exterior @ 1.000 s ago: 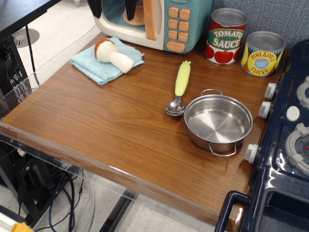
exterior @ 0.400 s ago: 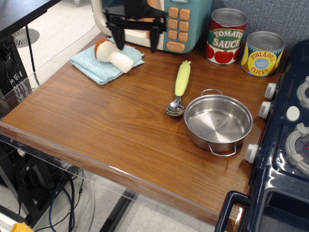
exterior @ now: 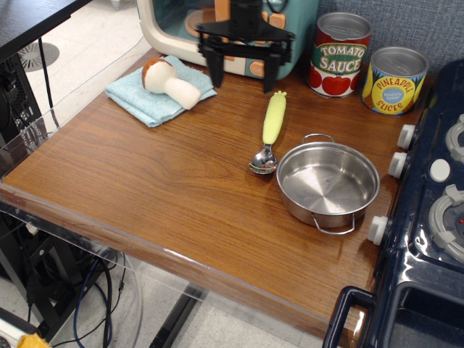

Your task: Pick up the spoon and put it under the blue towel

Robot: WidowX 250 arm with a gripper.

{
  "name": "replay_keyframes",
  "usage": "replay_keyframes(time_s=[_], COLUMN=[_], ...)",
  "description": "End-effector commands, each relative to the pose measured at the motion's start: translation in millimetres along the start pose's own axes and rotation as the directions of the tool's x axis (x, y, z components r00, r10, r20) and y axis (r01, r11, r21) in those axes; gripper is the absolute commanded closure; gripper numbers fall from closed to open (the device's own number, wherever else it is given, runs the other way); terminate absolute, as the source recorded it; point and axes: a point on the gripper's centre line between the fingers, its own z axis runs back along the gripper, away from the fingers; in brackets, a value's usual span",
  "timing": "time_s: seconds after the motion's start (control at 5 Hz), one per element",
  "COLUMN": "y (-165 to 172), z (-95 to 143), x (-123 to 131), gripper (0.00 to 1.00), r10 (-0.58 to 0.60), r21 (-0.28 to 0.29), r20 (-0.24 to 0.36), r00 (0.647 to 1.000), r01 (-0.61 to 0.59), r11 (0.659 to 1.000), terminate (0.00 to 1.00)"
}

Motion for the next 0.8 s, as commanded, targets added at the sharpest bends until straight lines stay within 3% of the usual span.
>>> replay_keyframes(time_s=[0.0, 0.2, 0.4, 0.6], y=[-23.8, -29.5, -33.0, -33.7], z=[-5.7, -20.5, -22.5, -23.6], x=[15.9, 17.0, 16.8, 15.2], gripper=[0.0, 0.0, 1.0, 1.0], r10=[-0.075, -0.109, -0.128, -0.127], r21=[0.025, 0.032, 0.049, 0.058], r20=[0.077, 0.039, 0.072, 0.059], r00=[0.994, 0.993, 0.989, 0.99], r01=[0.074, 0.108, 0.125, 0.123], r11=[0.997, 0.994, 0.991, 0.991], terminate=[0.0, 0.0, 0.0, 0.0])
